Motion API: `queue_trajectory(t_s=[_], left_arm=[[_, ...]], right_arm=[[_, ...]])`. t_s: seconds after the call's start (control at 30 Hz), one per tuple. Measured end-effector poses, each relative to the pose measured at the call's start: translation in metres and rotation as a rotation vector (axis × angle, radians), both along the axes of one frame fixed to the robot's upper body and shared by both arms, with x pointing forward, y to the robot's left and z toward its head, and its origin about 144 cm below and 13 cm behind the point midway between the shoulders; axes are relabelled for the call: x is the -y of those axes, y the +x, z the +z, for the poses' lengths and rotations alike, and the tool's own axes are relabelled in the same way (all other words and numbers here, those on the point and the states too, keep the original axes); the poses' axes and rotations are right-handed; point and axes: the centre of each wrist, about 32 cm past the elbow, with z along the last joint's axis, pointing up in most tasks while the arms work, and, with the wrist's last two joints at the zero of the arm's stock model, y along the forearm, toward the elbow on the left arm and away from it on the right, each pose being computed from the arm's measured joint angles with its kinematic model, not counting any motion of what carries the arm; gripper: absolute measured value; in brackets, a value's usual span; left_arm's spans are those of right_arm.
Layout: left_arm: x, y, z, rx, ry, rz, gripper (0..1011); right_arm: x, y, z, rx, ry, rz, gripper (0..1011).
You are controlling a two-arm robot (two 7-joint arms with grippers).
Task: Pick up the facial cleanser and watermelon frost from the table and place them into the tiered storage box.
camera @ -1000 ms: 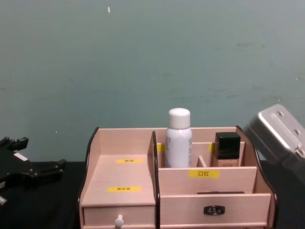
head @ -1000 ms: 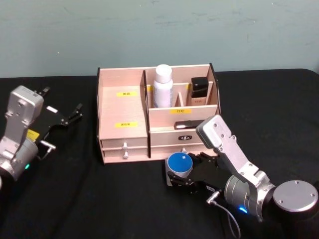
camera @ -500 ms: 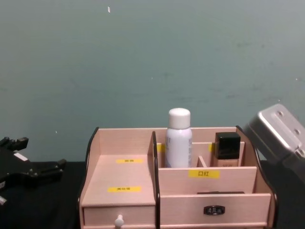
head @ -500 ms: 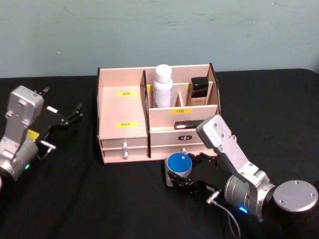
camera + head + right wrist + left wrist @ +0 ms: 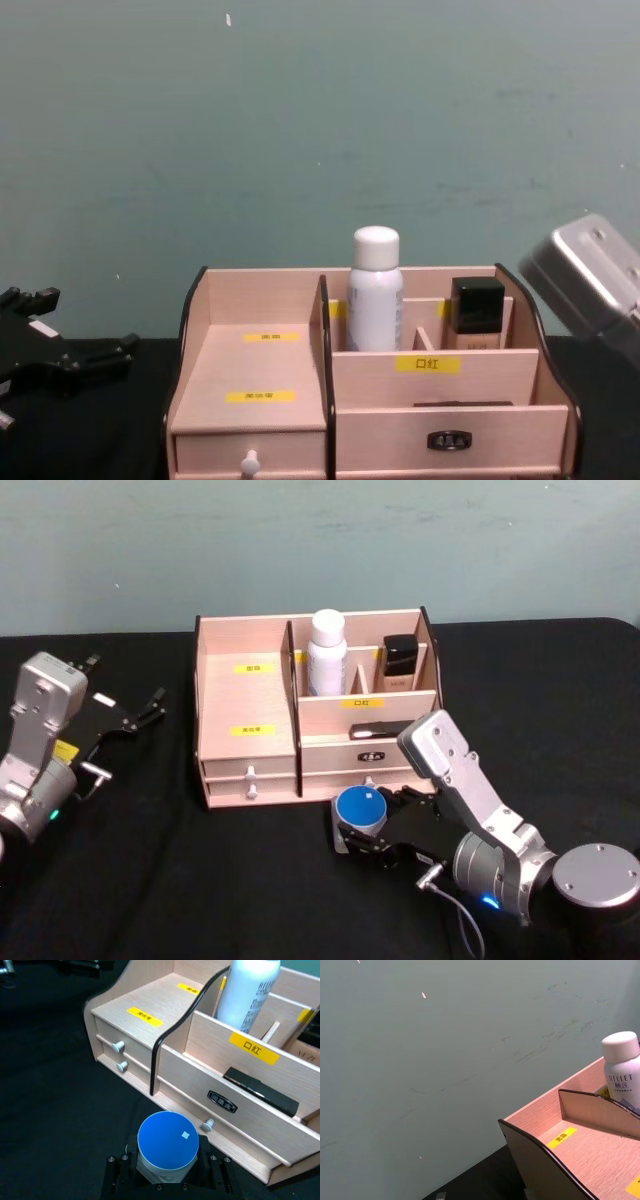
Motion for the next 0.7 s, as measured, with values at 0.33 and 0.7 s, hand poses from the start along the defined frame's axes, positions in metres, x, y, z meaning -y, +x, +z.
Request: queue_trajectory(t_s=[0.33,0.7], left_arm=[[0.000,0.000,0.000,0.000,0.000,0.000,1009],[0.000,0.000,0.000,0.000,0.000,0.000,1009]], right_arm=[[0.002,-0.002,0.009,0.030,0.016,0.028,724],[-0.008,-0.008,0.037,0.097,0.079,0.119,724]])
